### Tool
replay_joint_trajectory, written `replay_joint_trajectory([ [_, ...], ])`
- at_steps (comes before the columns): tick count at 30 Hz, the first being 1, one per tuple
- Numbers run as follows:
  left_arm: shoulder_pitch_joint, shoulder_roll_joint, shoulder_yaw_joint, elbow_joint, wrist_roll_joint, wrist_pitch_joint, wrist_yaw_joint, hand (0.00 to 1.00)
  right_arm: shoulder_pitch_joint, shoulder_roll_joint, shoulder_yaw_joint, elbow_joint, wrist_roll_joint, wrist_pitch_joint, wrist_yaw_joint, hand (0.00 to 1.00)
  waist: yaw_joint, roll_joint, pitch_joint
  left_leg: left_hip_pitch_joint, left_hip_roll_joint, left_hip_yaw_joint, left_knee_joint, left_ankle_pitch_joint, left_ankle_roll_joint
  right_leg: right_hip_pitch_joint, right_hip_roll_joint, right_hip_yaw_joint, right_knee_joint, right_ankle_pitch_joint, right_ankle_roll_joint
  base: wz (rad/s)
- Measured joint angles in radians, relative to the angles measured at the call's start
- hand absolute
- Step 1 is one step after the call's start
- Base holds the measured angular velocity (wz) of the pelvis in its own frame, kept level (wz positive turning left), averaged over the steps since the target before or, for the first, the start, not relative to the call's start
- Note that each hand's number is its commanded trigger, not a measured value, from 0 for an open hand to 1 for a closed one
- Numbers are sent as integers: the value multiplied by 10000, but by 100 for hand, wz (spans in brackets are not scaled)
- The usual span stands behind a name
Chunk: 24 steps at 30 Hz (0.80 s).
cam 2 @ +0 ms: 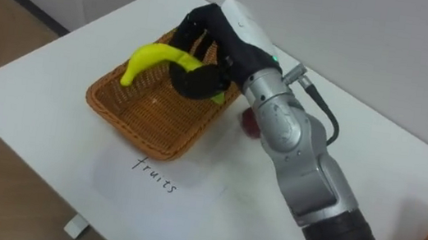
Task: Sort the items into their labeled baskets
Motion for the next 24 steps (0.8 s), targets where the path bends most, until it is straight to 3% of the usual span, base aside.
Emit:
replay_joint_trajectory([
  [12,201,-62,-3,-424,-2,320,-25,0,-13,104,59,327,-9,258,70,100,121,37,25,-50,-38,-91,9,21,35,24,-42,-12,-141,0,1,2],
  [13,220,-63,-3,-477,-2,319,-25,0,-13,104,60,327,-9,259,70,72,121,37,25,-50,-39,-104,11,21,35,27,-41,-13,-140,0,1,0],
  [14,219,-61,-9,-478,-2,319,-25,0,-13,103,62,328,-10,259,70,60,120,34,24,-50,-40,-113,11,22,36,29,-41,-17,-140,0,1,4],
  [16,220,-61,-17,-479,-2,319,-25,0,-13,102,67,341,-9,259,70,3,117,30,21,-50,-48,-167,12,22,36,42,-42,-31,-136,0,1,6],
  [24,242,-19,-229,-478,-2,297,-33,0,-14,104,121,1121,-46,255,297,0,176,10,19,-55,-52,-203,20,23,38,58,-42,-28,-135,-1,1,1],
])
